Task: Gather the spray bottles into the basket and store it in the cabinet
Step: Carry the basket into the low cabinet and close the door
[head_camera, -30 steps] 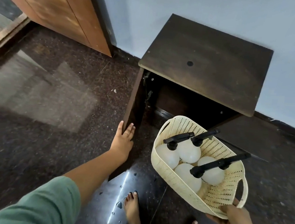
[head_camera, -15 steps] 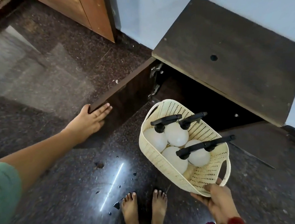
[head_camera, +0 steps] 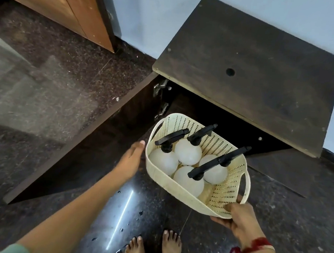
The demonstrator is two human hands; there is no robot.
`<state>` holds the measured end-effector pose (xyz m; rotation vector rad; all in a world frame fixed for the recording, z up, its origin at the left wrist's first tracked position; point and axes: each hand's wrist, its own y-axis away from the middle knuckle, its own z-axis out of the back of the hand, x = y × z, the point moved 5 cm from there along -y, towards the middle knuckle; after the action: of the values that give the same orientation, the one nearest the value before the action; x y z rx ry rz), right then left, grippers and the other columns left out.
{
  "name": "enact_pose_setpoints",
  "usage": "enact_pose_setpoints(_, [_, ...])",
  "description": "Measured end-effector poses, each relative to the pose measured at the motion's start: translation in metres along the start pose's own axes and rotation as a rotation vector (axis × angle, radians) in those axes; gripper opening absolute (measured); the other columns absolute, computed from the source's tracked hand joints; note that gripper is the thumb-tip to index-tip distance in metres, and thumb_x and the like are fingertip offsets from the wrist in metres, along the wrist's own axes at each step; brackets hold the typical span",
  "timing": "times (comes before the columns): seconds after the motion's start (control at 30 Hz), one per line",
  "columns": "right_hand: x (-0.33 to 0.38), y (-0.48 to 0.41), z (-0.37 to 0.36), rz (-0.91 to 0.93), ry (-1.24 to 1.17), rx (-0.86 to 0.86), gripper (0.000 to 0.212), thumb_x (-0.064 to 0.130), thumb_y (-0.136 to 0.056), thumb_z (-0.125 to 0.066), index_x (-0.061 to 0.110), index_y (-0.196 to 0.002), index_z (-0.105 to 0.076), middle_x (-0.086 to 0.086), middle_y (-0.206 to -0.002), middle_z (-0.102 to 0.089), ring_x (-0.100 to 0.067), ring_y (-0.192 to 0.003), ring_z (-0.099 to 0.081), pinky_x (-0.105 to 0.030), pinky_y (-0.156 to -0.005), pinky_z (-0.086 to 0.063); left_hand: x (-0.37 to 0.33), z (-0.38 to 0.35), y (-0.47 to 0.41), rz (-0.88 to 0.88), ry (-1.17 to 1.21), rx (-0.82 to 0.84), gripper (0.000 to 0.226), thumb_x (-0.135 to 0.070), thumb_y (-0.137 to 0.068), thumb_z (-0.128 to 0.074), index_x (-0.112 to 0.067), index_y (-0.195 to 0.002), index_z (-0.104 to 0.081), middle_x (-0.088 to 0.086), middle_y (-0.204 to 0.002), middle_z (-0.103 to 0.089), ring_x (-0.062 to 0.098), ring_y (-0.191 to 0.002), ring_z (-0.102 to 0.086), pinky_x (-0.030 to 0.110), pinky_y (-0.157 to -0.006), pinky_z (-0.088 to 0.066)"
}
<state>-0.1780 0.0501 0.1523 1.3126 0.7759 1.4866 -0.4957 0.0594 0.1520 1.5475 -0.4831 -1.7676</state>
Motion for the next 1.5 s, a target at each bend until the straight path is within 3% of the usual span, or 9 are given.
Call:
enact_pose_setpoints(0.07, [0.007, -0.018, -0.005, 0.017, 0.018, 0.01, 0.029, -0.014, -0.09, -0.04, 0.007, -0.105, -0.052, -0.018, -0.084, -0.062, -0.035, -0.07, -0.064, -0.043, -0.046, -0.054, -0.003, -0.007, -0.022, -0.071, -0.18, -0.008, 0.029, -0.034, -0.096, -0.042, -0.017, -0.115, -0.055, 0.013, -0.106, -0.064, 0.028, -0.096, -0.062, 0.048, -0.087, -0.051])
enact_pose_setpoints(0.27, [0.023, -0.095, -0.019, 0.015, 0.064, 0.013, 0.021, -0.014, -0.089, -0.04, 0.0, -0.08, -0.052, -0.02, -0.079, -0.061, -0.036, -0.069, -0.062, -0.044, -0.043, -0.055, 0.003, -0.036, -0.087, -0.225, -0.52, -0.073, 0.023, -0.018, -0.094, -0.039, -0.007, -0.108, -0.054, 0.02, -0.1, -0.063, 0.034, -0.088, -0.063, 0.043, -0.077, -0.054])
enact_pose_setpoints(0.43, [0.045, -0.159, -0.032, 0.086, 0.086, 0.039, 0.02, -0.016, -0.088, -0.039, 0.0, -0.082, -0.051, -0.022, -0.089, -0.059, -0.037, -0.073, -0.06, -0.048, -0.062, -0.05, 0.008, -0.057, -0.136, -0.317, -0.544, -0.112, 0.023, -0.015, -0.096, -0.037, -0.007, -0.109, -0.053, 0.018, -0.101, -0.062, 0.031, -0.09, -0.061, 0.039, -0.077, -0.052])
enact_pose_setpoints(0.63, [0.067, -0.21, -0.045, 0.158, 0.073, 0.048, 0.029, -0.015, -0.087, -0.038, -0.002, -0.111, -0.048, -0.021, -0.107, -0.058, -0.037, -0.075, -0.061, -0.047, -0.045, -0.055, -0.004, -0.076, -0.183, -0.418, -0.593, -0.143, 0.023, -0.012, -0.095, -0.037, 0.0, -0.108, -0.052, 0.022, -0.102, -0.062, 0.035, -0.093, -0.06, 0.032, -0.074, -0.045])
enact_pose_setpoints(0.73, [0.074, -0.226, -0.047, 0.158, 0.105, 0.032, 0.026, -0.013, -0.088, -0.038, -0.003, -0.111, -0.048, -0.024, -0.105, -0.059, -0.039, -0.072, -0.062, -0.046, -0.045, -0.057, -0.007, -0.082, -0.198, -0.416, -0.602, -0.155, 0.027, -0.012, -0.094, -0.037, 0.002, -0.111, -0.052, 0.027, -0.104, -0.062, 0.04, -0.095, -0.06, 0.043, -0.081, -0.05])
enact_pose_setpoints(0.87, [0.081, -0.238, -0.049, 0.158, 0.115, -0.012, 0.01, -0.011, -0.089, -0.04, -0.005, -0.09, -0.046, -0.024, -0.088, -0.057, -0.041, -0.063, -0.062, -0.042, -0.038, -0.054, -0.009, -0.089, -0.211, -0.414, -0.599, -0.165, 0.026, -0.011, -0.094, -0.037, 0.002, -0.111, -0.052, 0.028, -0.106, -0.061, 0.041, -0.095, -0.061, 0.043, -0.081, -0.051])
enact_pose_setpoints(1.13, [0.101, -0.261, -0.052, 0.215, 0.093, -0.023, 0.014, -0.008, -0.091, -0.042, -0.001, -0.102, -0.046, -0.023, -0.104, -0.056, -0.038, -0.068, -0.06, -0.042, -0.056, -0.053, -0.012, -0.099, -0.235, -0.404, -0.614, -0.203, 0.028, -0.012, -0.094, -0.036, 0.001, -0.117, -0.048, 0.029, -0.106, -0.062, 0.043, -0.096, -0.061, 0.045, -0.081, -0.052])
enact_pose_setpoints(1.33, [0.124, -0.28, -0.057, 0.245, 0.076, -0.034, 0.026, -0.011, -0.089, -0.042, 0.002, -0.111, -0.048, -0.022, -0.119, -0.054, -0.043, -0.094, -0.059, -0.046, -0.06, -0.052, -0.018, -0.11, -0.259, -0.347, -0.63, -0.161, 0.028, -0.014, -0.095, -0.039, 0.002, -0.117, -0.046, 0.028, -0.113, -0.061, 0.044, -0.096, -0.062, 0.048, -0.084, -0.053])
enact_pose_setpoints(1.5, [0.142, -0.29, -0.06, 0.293, 0.058, -0.007, 0.027, -0.011, -0.089, -0.04, 0.006, -0.108, -0.05, -0.017, -0.108, -0.058, -0.036, -0.084, -0.059, -0.044, -0.057, -0.051, -0.027, -0.115, -0.278, -0.287, -0.618, -0.144, 0.028, -0.009, -0.092, -0.046, 0.005, -0.116, -0.045, 0.03, -0.117, -0.058, 0.043, -0.099, -0.062, 0.047, -0.085, -0.053])
